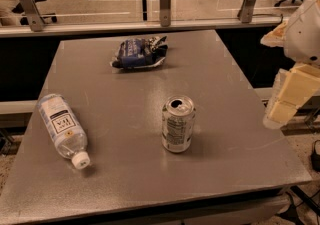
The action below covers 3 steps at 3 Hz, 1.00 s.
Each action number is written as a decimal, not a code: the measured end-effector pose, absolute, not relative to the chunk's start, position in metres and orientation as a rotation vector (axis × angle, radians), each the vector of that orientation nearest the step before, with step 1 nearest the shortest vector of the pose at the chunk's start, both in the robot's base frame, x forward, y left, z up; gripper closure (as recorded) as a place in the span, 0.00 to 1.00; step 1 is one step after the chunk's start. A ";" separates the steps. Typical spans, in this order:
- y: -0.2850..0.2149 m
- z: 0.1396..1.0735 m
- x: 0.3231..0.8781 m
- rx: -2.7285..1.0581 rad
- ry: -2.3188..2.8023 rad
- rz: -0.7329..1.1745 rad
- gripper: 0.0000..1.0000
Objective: Move 7up can near blue plastic bottle
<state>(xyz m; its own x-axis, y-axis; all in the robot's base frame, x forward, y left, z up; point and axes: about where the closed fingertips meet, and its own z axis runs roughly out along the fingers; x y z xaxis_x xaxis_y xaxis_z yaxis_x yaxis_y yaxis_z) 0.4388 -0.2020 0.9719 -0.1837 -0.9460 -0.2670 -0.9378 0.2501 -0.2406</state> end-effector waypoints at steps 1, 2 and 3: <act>-0.174 0.961 0.437 -1.751 2.094 0.066 0.00; -0.145 0.950 0.433 -1.783 2.018 0.136 0.00; -0.120 0.936 0.430 -1.806 1.961 0.202 0.00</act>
Offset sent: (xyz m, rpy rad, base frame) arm -0.0091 0.0967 -0.0465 0.2009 0.0104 0.2096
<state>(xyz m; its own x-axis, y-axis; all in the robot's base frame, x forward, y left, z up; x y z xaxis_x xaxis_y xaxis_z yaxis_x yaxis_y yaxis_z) 0.4302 -0.1202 0.9364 -0.0291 -0.9038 -0.4270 -0.9718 0.1255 -0.1995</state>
